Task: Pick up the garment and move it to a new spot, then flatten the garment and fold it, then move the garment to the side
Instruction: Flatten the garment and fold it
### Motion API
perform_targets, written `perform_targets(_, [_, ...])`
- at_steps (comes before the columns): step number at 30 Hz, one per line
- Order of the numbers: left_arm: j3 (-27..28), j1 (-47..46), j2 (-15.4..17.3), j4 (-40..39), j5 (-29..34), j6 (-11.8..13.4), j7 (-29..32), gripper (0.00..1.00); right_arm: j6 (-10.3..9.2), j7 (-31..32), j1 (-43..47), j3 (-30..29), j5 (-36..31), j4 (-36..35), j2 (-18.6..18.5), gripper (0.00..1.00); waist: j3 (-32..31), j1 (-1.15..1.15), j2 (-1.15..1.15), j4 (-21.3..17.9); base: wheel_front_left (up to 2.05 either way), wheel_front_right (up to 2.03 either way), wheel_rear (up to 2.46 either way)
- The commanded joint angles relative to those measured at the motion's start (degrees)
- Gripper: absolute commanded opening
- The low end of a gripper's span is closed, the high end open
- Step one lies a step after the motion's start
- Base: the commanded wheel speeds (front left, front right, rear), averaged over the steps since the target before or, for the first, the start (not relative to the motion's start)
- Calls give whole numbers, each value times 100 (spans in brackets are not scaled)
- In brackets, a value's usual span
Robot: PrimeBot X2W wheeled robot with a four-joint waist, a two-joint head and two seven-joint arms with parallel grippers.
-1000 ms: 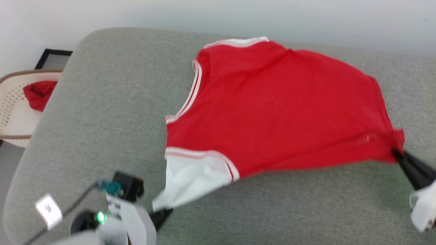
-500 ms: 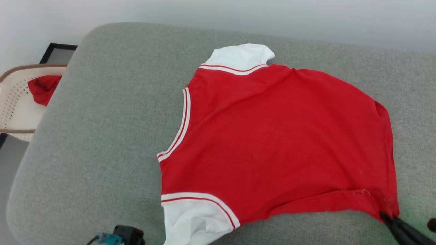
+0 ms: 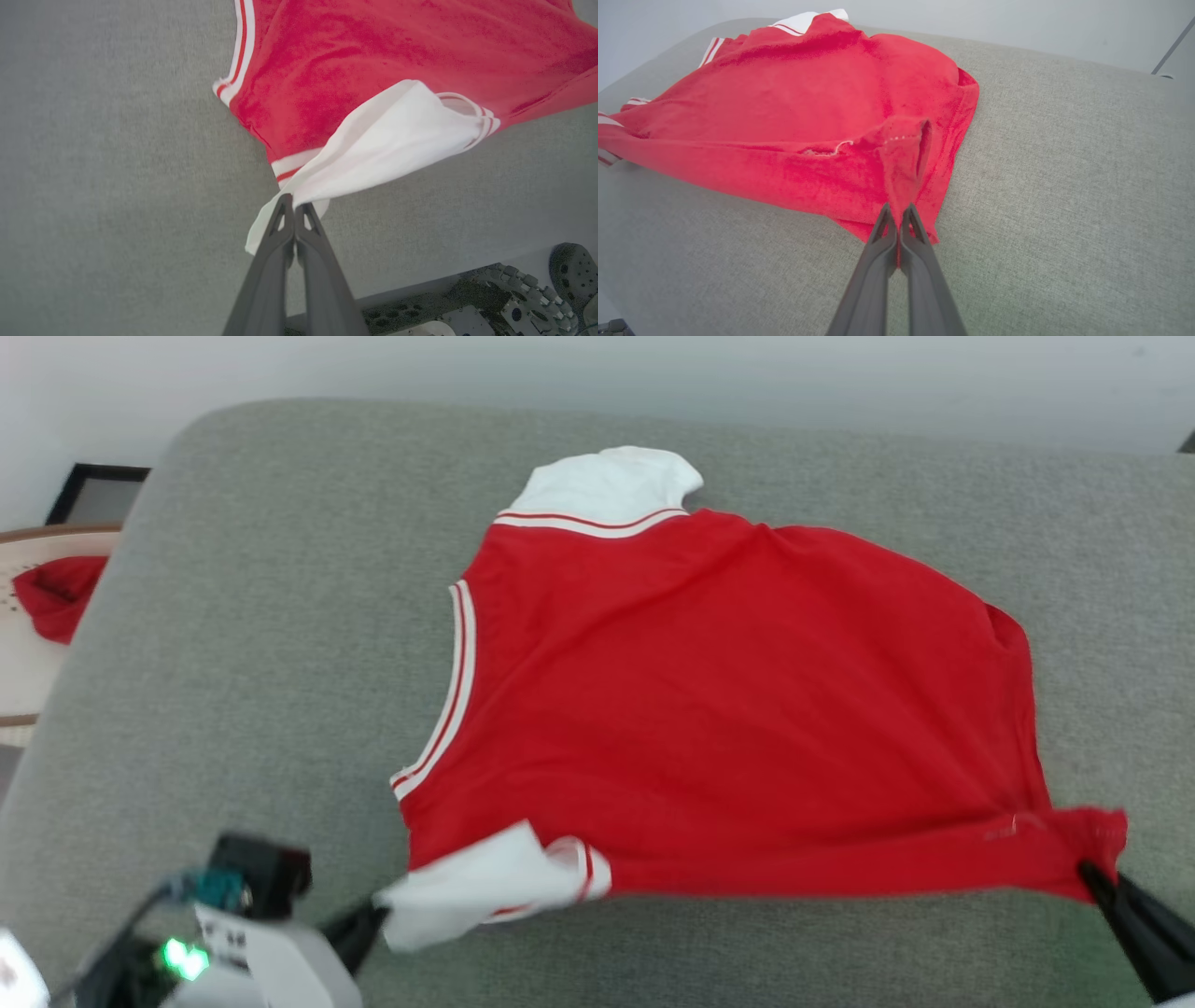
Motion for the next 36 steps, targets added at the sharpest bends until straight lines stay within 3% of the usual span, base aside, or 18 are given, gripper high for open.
perform_targets(1, [30,-229,52,-1,158,-39,135,0,-6,56,-157,-66,-18,6,69,0,61,0,0,-90,0,0,0])
perform_targets(6, [54,-1064,-37,379,679,-490,724,0,-6,343,-607,-70,-160,104,238,0,168,0,0,-205,0,0,0])
perform_targets(13, [27,-2022,-570,1576,1003,-1520,1367,0,-6,645,-1255,20,-399,292,514,0,393,0,0,-388,0,0,0])
perform_targets(20, [-40,-2480,-1171,2910,993,-2449,1611,0,-6,835,-1667,86,-579,546,817,0,597,0,0,-573,0,0,0])
perform_targets(25, [-115,-2537,-1508,3639,871,-2843,1834,0,-6,960,-1853,142,-605,705,982,0,634,0,0,-684,0,0,0])
perform_targets(30, [-99,-2516,-1707,4045,643,-3036,1952,38,-6,1094,-1955,175,-547,801,1060,0,564,0,0,-721,0,0,0])
perform_targets(32, [-92,-2544,-1746,4124,617,-3073,1976,54,-6,1171,-1963,153,-533,818,1076,24,503,0,0,-705,0,0,0])
perform_targets(33, [-77,-2550,-1766,4146,593,-3073,1957,77,-6,1204,-1946,130,-521,826,1086,35,466,0,0,-688,0,0,0])
perform_targets(34, [-74,-2544,-1783,4164,585,-3077,1952,97,-6,1257,-1931,107,-509,833,1092,59,425,0,0,-669,0,0,0])
perform_targets(35, [-74,-2544,-1783,4164,585,-3077,1952,97,-6,1257,-1931,107,-509,833,1092,59,425,0,0,-669,0,0,0])
perform_targets(36, [-64,-2545,-1789,4169,587,-3073,1926,100,-6,1299,-1923,81,-497,827,1102,100,384,0,0,-651,0,0,0])
